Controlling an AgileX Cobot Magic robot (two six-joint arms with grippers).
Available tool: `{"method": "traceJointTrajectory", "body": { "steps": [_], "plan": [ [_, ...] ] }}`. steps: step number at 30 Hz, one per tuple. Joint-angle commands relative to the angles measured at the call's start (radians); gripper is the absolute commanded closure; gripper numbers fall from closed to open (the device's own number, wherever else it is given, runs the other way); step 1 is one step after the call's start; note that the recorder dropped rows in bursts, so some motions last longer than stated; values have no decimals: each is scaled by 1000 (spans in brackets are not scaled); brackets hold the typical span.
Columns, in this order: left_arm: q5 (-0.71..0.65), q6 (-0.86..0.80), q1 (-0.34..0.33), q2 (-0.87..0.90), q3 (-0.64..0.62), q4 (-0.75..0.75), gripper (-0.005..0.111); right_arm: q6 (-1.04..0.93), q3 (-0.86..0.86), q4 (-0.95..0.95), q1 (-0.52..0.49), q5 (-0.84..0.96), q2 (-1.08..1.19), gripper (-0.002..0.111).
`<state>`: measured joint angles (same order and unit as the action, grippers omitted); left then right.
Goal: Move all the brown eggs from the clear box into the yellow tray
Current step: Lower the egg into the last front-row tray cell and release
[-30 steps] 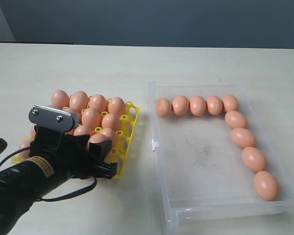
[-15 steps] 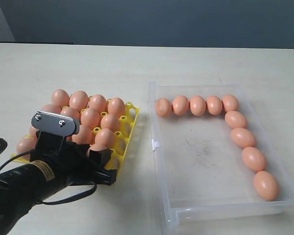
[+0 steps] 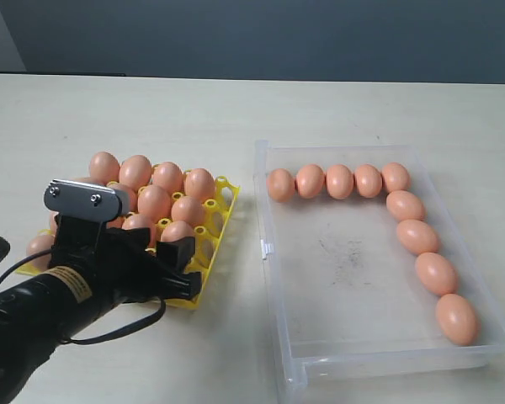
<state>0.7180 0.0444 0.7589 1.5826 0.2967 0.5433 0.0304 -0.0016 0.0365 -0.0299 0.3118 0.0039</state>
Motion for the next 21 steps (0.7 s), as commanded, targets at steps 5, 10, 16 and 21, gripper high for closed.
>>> {"method": "traceJointTrajectory", "body": {
  "steps": [5,10,16,21],
  "plan": [
    [-29,-83,2,-100,-3,32,85,-5,2,-1,0,-7,-4,109],
    [-60,-168,2,-183,-3,82,106,-5,2,-1,0,-7,-4,109],
    [-138,-224,2,-222,-3,162,106,-5,2,-1,0,-7,-4,109],
    [-310,-224,2,-222,23,151,106,-5,2,-1,0,-7,-4,109]
  ]
}}
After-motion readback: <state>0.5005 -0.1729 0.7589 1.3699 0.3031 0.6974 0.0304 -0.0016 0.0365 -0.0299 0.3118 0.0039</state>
